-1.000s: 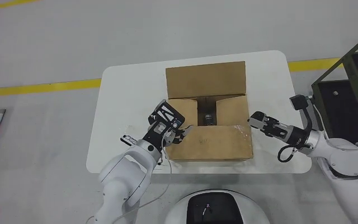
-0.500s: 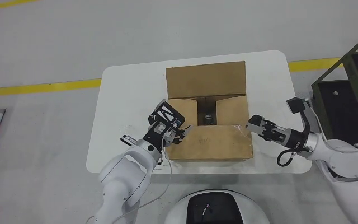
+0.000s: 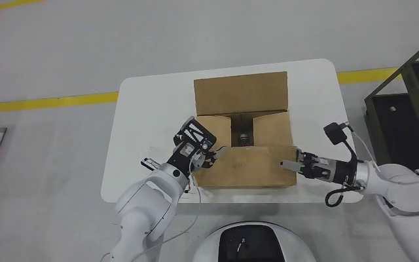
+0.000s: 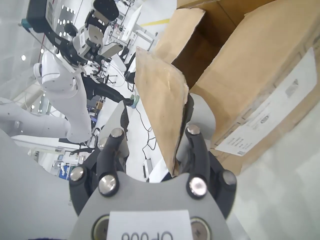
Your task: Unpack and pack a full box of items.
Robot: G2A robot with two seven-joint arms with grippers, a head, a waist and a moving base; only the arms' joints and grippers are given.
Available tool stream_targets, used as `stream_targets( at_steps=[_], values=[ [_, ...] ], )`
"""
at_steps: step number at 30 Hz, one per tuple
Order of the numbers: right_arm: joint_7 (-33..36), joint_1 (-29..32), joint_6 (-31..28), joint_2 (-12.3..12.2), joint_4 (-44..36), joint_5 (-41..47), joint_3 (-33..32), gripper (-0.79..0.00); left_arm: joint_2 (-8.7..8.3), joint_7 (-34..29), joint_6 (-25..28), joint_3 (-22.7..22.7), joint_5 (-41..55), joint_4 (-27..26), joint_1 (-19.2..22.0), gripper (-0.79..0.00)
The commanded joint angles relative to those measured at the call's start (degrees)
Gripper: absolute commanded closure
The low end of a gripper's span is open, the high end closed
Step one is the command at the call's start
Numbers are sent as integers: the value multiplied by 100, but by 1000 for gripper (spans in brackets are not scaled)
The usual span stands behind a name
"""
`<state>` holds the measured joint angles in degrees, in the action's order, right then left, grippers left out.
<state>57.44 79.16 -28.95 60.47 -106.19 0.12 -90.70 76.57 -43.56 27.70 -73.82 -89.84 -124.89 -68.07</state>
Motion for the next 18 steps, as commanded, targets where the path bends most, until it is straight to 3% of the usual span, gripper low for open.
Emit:
stream_targets(
  at_steps=[1, 2, 4, 5, 11, 18],
  values=[
    [98, 27, -212, -18, -89, -131, 26, -296, 0, 0, 0, 0, 1, 0, -1, -785],
    [111, 28, -308, -28, -123, -254, 24, -262, 0, 0, 0, 0, 1, 0, -1, -785],
    [77, 28, -500, -41, -213, -511, 57, -31, -7, 126, -55, -17, -39, -3, -56, -785],
    [17, 27, -615, -44, -271, -637, 75, 0, -13, 184, -70, -34, -45, -18, -79, -785],
    [-662, 100, -1369, -53, -716, -1375, 37, 0, -23, 137, -305, -256, 161, -166, 104, -785],
    [-1658, 345, -1789, -39, -1125, -2803, -186, 0, -10, -155, -409, -223, 312, 124, 840, -785]
  ],
)
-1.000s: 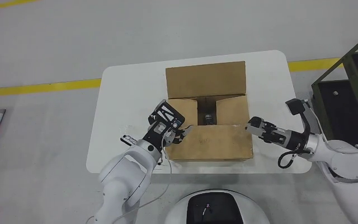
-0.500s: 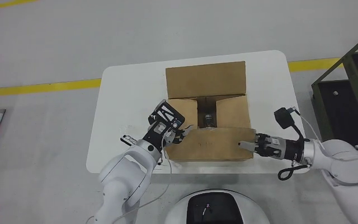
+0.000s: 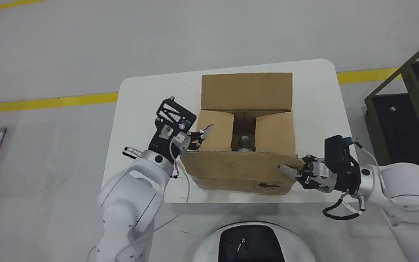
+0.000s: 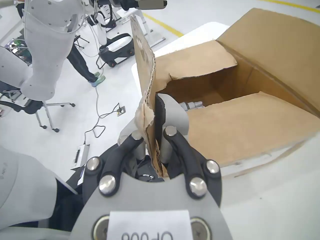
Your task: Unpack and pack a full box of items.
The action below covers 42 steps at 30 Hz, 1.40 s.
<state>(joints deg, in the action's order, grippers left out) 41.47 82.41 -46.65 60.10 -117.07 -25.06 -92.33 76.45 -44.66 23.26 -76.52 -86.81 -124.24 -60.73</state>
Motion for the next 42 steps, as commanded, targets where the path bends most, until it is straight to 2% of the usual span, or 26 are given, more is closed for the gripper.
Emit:
stream_targets(
  at_steps=[1, 6, 9, 14, 18, 19, 21, 23, 24, 25, 27, 28, 32, 34, 35, 36, 37, 40, 41, 42],
  values=[
    [-133, 33, -54, -2, -90, -517, -27, 0, 2, -104, 84, 95, 6, 131, 200, -785],
    [-610, 87, -218, 2, -290, -1664, 4, 0, 11, -490, 236, 372, 41, 458, 538, -785],
    [-1204, 150, -235, 22, -403, -2384, -31, 0, 14, -750, 348, 525, 94, 556, 668, -785],
    [-2177, 309, -157, 52, -445, -3486, 21, 0, 13, -985, 426, 675, 261, 569, 701, -785],
    [-2926, 400, -71, 71, -354, -4002, 103, 0, 0, -1143, 626, 806, 349, 543, 682, -785],
    [-3058, 415, -50, 73, -325, -4096, 119, -22, -6, -1184, 684, 832, 357, 527, 670, -785],
    [-3277, 443, -15, 75, -273, -4235, 150, -126, -20, -1284, 815, 897, 365, 457, 620, -785],
    [-3392, 455, -12, 74, -214, -4271, 176, -265, -35, -1331, 913, 923, 409, 358, 541, -785],
    [-3460, 464, 3, 74, -177, -4253, 182, -354, -43, -1362, 939, 929, 410, 317, 502, -785],
    [-3509, 478, 7, 74, -138, -4198, 189, -597, -49, -1366, 955, 937, 428, 288, 461, -785],
    [-3567, 488, 4, 70, -96, -4122, 171, -770, -62, -1364, 984, 949, 425, 238, 405, -785],
    [-3657, 485, -16, 69, -89, -4018, 147, -785, -68, -1353, 1005, 960, 434, 201, 382, -785],
    [-3907, 588, -100, 53, -3, -3478, -129, -779, -97, -1372, 1162, 975, 456, 58, 326, -785],
    [-3968, 646, -111, 41, 33, -3186, -324, -662, -113, -1378, 1209, 947, 492, -5, 303, -785],
    [-4061, 672, -75, 38, 44, -2990, -448, -511, -121, -1387, 1227, 925, 511, -45, 293, -785],
    [-4146, 736, -95, 38, 62, -2741, -526, -428, -128, -1394, 1243, 903, 539, -78, 279, -785],
    [-4220, 784, -114, 36, 86, -2456, -618, -388, -137, -1404, 1269, 883, 568, -111, 263, -785],
    [-4307, 843, 134, 36, 115, -1955, -884, -339, -165, -1447, 1379, 844, 660, -203, 199, -785],
    [-4333, 865, 234, 42, 148, -1746, -889, -265, -175, -1467, 1422, 833, 692, -234, 173, -785],
    [-4310, 864, 324, 47, 172, -1513, -861, -132, -186, -1491, 1478, 829, 728, -262, 142, -785]
  ],
)
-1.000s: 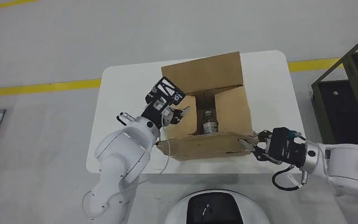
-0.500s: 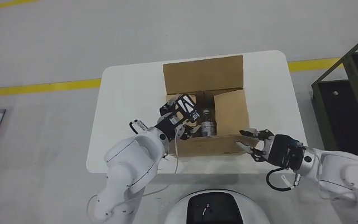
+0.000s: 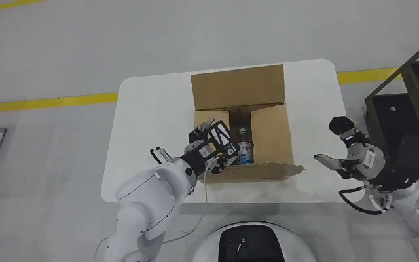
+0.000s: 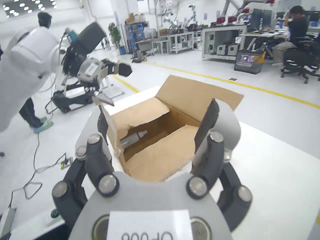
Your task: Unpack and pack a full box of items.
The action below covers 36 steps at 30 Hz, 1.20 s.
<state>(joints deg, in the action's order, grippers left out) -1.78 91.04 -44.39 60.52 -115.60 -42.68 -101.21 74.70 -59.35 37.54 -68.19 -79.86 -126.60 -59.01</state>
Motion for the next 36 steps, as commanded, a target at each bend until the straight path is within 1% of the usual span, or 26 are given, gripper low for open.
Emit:
stream_targets(
  at_steps=[1, 5, 7, 12, 15, 20, 24, 27, 30, 33, 36],
  values=[
    [143, -16, 215, 4, 69, 399, 55, 0, -21, -44, 98, -11, 71, -49, -61, -785],
    [915, -218, 734, 2, 128, 1021, 429, 0, -59, -148, 229, -4, 268, -178, -192, -785],
    [1356, -349, 843, -2, 138, 1386, 699, 0, -77, -191, 266, 2, 365, -261, -246, -785],
    [2744, -693, 1004, -33, 249, 2115, 1351, 0, -124, -280, 341, -3, 527, -386, -333, -785],
    [3375, -789, 862, -63, 315, 2242, 1562, 0, -156, -312, 349, -73, 507, -406, -363, -785],
    [4025, -852, 257, -130, 453, 2297, 1639, 0, -190, -143, 133, -338, 540, -418, -362, -785],
    [4286, -793, -66, -177, 506, 2450, 1661, 0, -190, -143, 133, -338, 540, -418, -362, -785],
    [4496, -748, -171, -212, 544, 2520, 1699, 0, -190, -143, 133, -338, 540, -418, -362, -785],
    [4641, -749, -225, -237, 524, 2322, 1752, 0, -207, 75, 23, -314, 362, -387, -466, -785],
    [4511, -774, -188, -242, 479, 1810, 1745, 0, -221, 163, -28, -226, 254, -392, -519, -785],
    [4163, -715, -175, -226, 473, 1422, 1819, 0, -235, 159, -85, -167, 182, -400, -530, -785]
  ],
)
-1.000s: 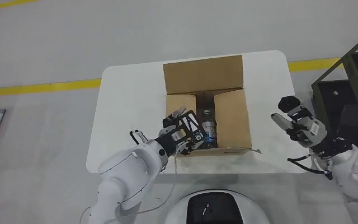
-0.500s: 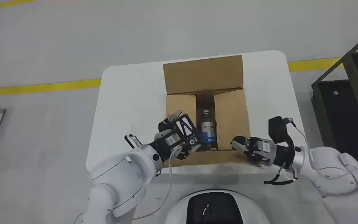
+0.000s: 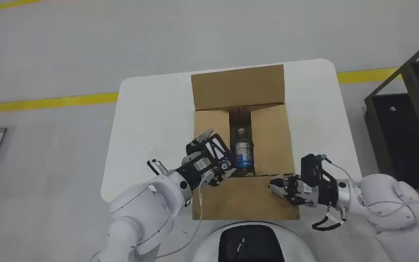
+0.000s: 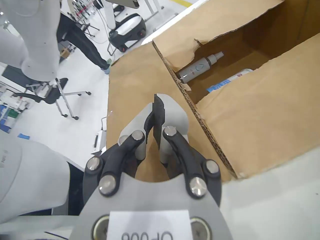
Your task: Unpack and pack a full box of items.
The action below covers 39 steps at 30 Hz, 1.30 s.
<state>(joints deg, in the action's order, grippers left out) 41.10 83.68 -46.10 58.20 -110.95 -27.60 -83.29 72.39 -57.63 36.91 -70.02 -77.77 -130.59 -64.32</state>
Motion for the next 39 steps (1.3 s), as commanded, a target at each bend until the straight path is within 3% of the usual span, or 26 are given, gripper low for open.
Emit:
stream_targets(
  at_steps=[1, 5, 10, 13, 17, 23, 27, 33, 39],
  values=[
    [-227, 30, -21, 8, 16, -184, 41, 0, -7, -42, -70, 34, -61, 2, 3, -785],
    [-736, 65, -41, 23, 15, -489, 44, 0, -9, -116, -158, 98, -87, 31, 13, -785],
    [-2060, 232, 26, 47, -10, -119, -502, 0, -9, -116, -158, 98, -87, 31, 13, -785],
    [-2905, 416, 477, 79, 145, -42, -958, 0, -9, -116, -158, 98, -87, 31, 13, -785],
    [-3404, 484, 1032, 116, 455, -248, -1129, 0, -9, -116, -158, 98, -87, 31, 13, -785],
    [-3660, 270, 1303, 193, 1094, -518, -649, 0, -11, 155, -291, 140, -181, 103, -43, -785],
    [-3758, 99, 1321, 244, 1338, -637, -308, 0, 7, 321, -445, 407, -384, 335, 90, -785],
    [-3852, -17, 1391, 281, 1401, -883, -134, 0, 114, 290, -886, 964, -398, 886, 668, -785],
    [-3901, 9, 1439, 294, 1363, -999, -138, 0, 291, -115, -1562, 1527, -27, 1819, 1286, -785]
  ],
)
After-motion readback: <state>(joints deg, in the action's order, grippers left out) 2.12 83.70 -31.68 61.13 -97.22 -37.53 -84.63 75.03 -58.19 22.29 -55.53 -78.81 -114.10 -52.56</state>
